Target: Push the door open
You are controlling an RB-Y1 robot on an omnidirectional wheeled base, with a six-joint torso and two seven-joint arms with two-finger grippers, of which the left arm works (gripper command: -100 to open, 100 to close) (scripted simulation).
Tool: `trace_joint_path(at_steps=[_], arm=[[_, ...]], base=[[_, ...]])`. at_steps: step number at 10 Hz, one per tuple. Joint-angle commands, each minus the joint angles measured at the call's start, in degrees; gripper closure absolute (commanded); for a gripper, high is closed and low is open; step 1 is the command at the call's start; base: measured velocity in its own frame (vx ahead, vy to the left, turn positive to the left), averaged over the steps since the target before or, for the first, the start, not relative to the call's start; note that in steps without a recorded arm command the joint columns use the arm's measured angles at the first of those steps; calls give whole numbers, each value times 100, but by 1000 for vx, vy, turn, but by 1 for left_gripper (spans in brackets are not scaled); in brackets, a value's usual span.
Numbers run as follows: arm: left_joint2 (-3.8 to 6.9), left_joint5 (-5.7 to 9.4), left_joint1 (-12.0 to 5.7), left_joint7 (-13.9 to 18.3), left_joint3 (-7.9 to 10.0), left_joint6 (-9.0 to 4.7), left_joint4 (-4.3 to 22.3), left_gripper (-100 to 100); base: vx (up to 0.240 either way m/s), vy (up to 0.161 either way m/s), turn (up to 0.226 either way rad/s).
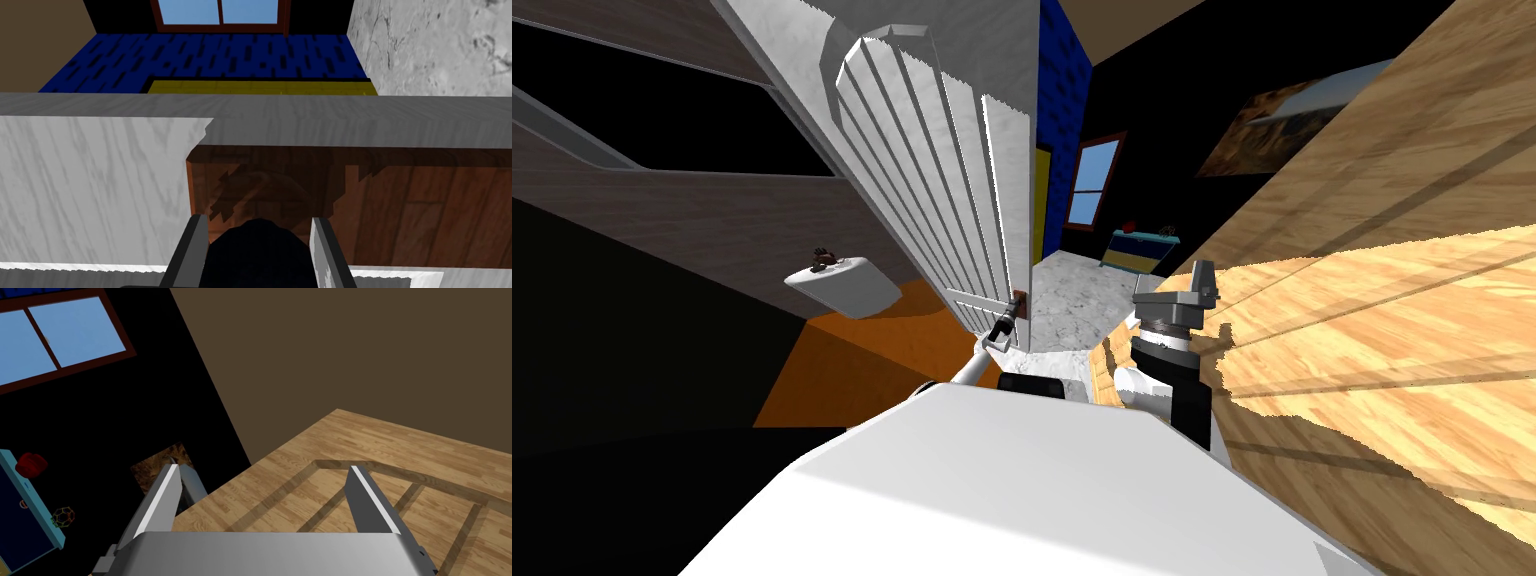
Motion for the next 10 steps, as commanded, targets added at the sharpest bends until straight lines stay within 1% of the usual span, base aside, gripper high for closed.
trace_joint_path(at_steps=[1, 3, 4, 8, 10], arm=[[-1, 2, 6, 3, -1, -1, 0, 100], [-1, 2, 6, 3, -1, -1, 0, 100], [37, 89, 25, -97, -48, 11, 3, 100], [100, 310, 44, -340, -154, 12, -22, 100], [119, 419, 54, -460, -206, 13, -34, 100]], base=[[-14, 5, 1], [-4, 1, 2], [106, -8, 140], [187, -45, 138], [215, -19, 188]])
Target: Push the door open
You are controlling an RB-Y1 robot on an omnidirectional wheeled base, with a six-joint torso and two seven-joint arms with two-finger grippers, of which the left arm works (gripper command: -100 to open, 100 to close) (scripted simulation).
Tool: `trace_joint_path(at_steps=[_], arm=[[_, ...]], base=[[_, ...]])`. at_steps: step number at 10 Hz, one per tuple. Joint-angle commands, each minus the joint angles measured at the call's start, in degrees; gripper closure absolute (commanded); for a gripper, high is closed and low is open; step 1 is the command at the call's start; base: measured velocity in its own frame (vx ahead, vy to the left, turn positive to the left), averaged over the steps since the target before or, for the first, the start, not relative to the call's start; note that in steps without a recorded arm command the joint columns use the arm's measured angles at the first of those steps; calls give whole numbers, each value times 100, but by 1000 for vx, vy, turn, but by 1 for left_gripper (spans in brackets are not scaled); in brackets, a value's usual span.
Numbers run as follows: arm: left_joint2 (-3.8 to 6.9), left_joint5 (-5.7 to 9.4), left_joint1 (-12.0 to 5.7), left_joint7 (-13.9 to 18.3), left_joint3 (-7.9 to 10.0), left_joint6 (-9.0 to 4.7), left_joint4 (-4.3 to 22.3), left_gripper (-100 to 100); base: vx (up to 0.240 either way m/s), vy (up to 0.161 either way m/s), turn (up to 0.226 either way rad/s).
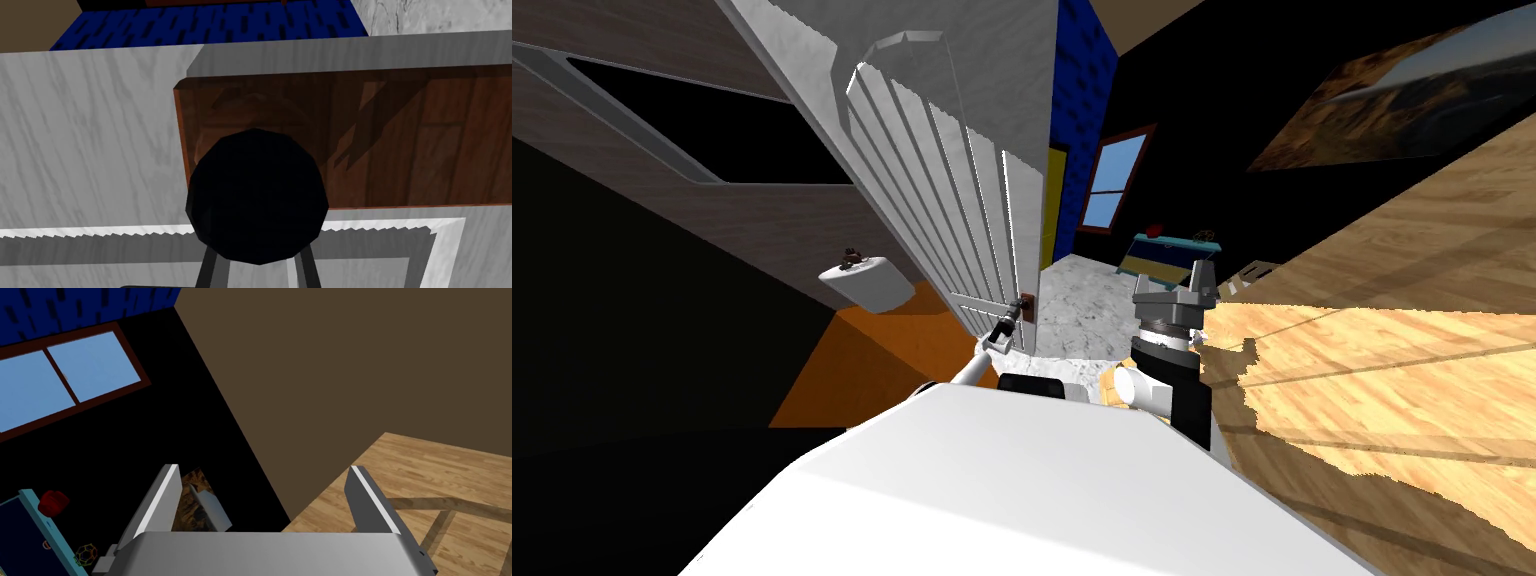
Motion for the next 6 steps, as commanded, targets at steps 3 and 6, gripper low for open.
trace_joint_path(at_steps=[3, 6], arm=[[48, 86, 46, -96, 21, 42, -102, -100], [-31, 102, 73, -140, 50, 98, -160, -100]], base=[[-44, -5, 118], [-212, -63, 25]])
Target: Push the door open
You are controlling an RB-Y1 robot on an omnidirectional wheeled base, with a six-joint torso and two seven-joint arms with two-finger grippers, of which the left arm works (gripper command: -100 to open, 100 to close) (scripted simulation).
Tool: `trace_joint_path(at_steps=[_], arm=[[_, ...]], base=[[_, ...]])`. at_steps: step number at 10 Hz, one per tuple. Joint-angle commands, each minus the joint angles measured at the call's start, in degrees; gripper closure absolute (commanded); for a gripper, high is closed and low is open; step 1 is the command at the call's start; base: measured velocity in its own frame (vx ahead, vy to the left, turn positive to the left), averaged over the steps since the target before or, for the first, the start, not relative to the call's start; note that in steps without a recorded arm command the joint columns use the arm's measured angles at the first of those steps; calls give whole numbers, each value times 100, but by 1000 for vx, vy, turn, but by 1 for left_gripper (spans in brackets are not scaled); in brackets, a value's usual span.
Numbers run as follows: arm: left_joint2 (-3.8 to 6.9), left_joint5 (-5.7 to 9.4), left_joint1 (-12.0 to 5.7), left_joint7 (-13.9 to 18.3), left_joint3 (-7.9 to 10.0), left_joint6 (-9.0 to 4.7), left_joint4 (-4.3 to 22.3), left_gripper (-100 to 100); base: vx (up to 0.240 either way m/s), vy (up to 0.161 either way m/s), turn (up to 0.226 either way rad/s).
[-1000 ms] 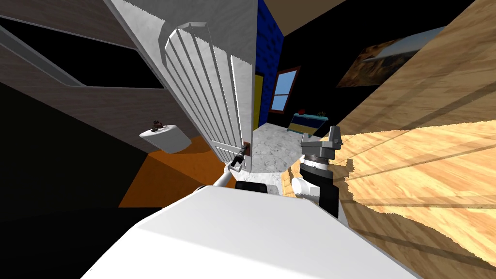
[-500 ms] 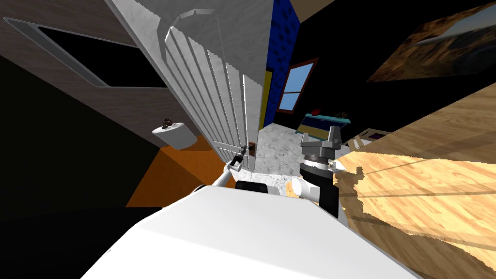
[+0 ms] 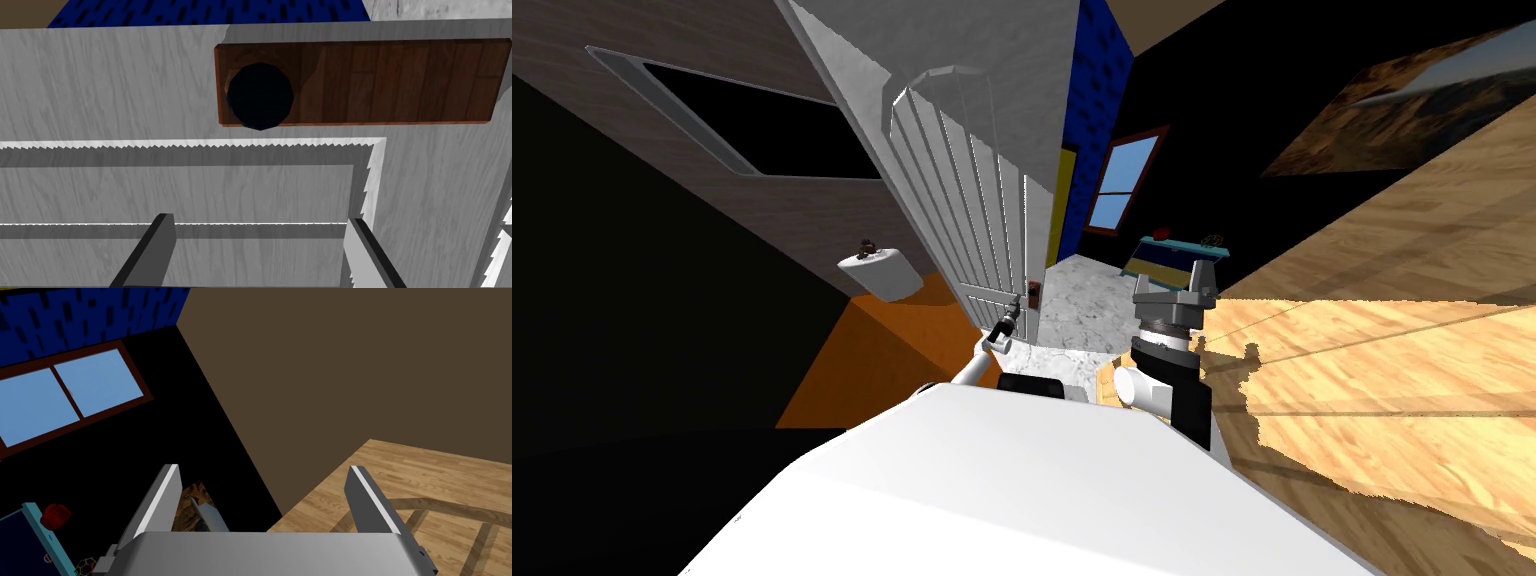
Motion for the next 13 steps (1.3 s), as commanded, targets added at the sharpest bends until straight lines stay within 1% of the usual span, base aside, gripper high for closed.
trace_joint_path(at_steps=[1, 2, 3, 4, 5, 8, 11, 13], arm=[[-83, 12, 17, -31, 19, 37, -35, -100], [-131, 17, 25, -44, 27, 53, -52, -100], [-219, 24, 36, -63, 39, 77, -77, -100], [-181, 19, 12, -52, 34, 43, -22, -100], [-107, 8, -8, -95, 67, 21, 22, -100], [-101, -4, -33, -137, 104, -2, 65, -100], [-223, -22, -69, -198, 157, -33, 128, -100], [-380, -32, -89, -233, 186, -51, 164, -100]], base=[[-217, -50, 52], [-237, -43, 29], [-253, -57, 26], [-112, -28, 5], [121, 21, -30], [213, -18, -14], [222, -60, -15], [194, -65, -14]])
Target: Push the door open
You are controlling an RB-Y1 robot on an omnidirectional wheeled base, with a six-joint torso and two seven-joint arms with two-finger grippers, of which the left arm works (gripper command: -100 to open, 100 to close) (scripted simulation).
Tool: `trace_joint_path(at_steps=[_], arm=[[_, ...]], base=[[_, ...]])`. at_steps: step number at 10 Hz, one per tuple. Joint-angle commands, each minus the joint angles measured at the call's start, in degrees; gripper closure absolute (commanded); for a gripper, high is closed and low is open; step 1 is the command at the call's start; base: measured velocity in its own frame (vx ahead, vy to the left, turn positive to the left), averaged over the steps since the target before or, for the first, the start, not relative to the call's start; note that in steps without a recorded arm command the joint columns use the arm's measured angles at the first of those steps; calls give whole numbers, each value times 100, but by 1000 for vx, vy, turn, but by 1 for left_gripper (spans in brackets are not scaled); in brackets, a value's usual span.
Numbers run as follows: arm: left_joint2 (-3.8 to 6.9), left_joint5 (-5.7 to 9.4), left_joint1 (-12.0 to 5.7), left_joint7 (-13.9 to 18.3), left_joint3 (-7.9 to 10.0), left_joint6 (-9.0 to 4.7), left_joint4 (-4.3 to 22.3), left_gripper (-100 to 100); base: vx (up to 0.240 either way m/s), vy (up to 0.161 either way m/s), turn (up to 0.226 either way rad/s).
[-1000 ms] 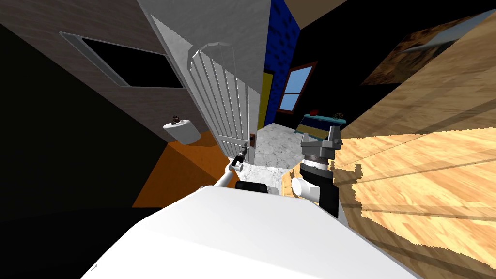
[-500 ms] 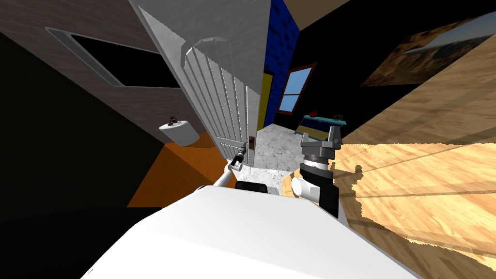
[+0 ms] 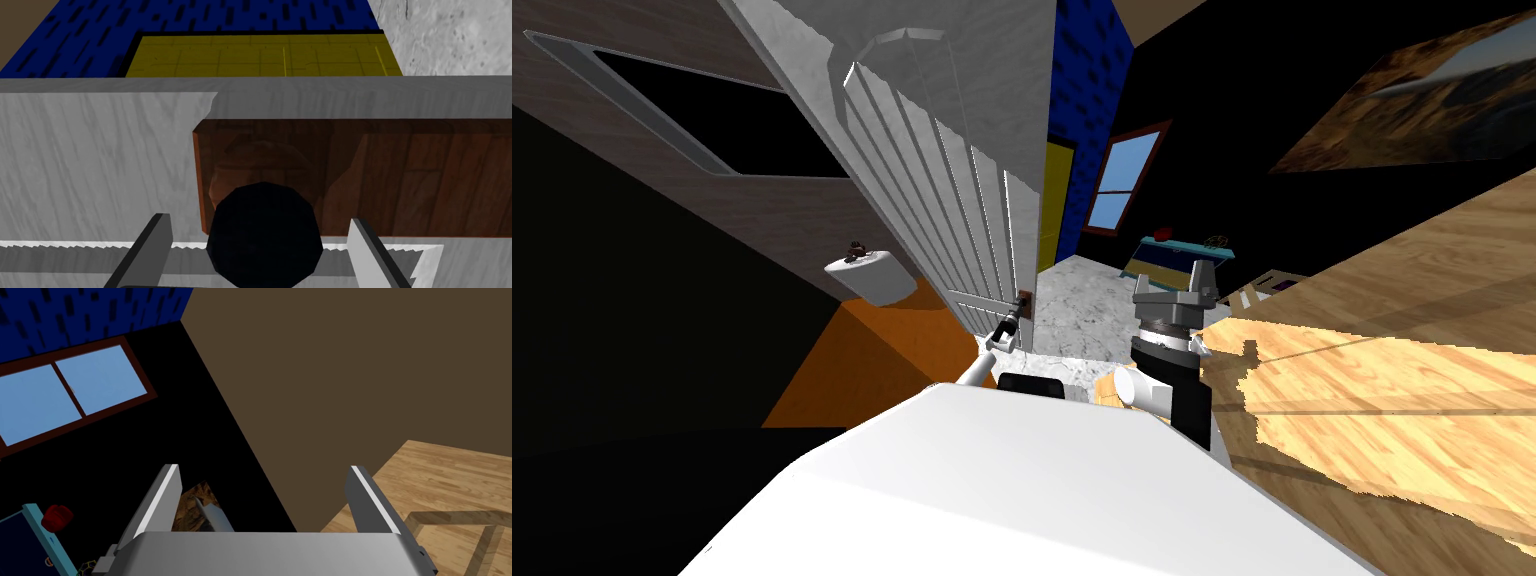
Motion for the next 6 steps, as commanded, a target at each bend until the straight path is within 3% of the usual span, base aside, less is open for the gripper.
trace_joint_path(at_steps=[1, 2, 6], arm=[[0, 0, 0, 0, 0, 0, 0, -100], [0, 0, 0, 0, 0, 0, 0, 100], [0, 0, 0, 0, 0, 0, 0, 100]], base=[[83, -35, 2], [-12, 4, 3], [-21, 8, -3]])
